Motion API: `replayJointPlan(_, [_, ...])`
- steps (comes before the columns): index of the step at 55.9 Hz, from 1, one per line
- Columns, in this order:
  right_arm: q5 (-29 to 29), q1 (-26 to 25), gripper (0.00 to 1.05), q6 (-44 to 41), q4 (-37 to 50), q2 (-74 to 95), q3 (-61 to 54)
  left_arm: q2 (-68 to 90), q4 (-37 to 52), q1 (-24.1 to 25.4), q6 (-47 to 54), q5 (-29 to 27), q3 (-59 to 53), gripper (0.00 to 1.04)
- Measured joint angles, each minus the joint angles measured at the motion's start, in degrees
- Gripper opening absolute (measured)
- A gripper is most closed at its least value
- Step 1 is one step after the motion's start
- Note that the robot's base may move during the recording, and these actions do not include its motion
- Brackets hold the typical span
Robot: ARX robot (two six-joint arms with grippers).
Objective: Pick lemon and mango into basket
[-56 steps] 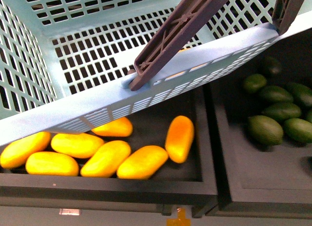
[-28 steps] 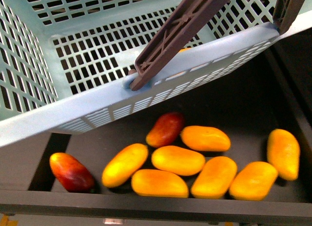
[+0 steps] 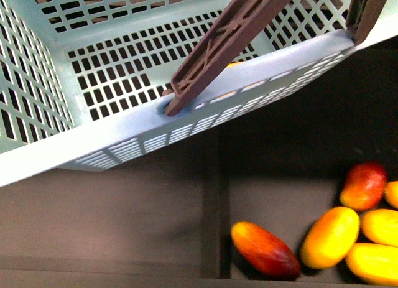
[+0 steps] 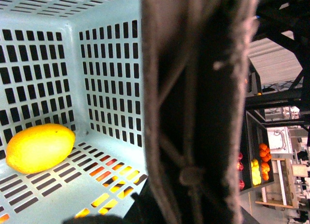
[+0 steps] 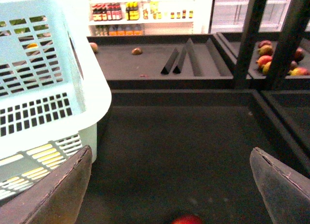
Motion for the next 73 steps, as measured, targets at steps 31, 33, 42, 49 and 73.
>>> replayJointPlan(31, [0.0,-5.5,0.96,12.5,-28.5,10.0,13.2,0.0,0.0,0.0,0.1,0.2,0.1,0.04])
replayJointPlan(33, [-0.9,-7.1,0.96,12.6,-26.9,12.5,14.1,0.0,0.0,0.0,0.1,0.3,0.1,0.04])
replayJointPlan(42, [-2.7,-15.3,0.96,12.3,-16.5,26.8,20.1,0.0,0.0,-0.1,-0.1,1.0,0.1,0.04])
replayJointPlan(49, [-3.5,-19.7,0.96,11.0,-11.2,39.3,24.5,0.0,0.0,-0.1,-0.1,0.6,0.1,0.04])
replayJointPlan(73, [1.9,-32.2,0.96,6.3,-8.5,79.2,39.7,0.0,0.0,0.0,0.0,0.2,0.1,0.04])
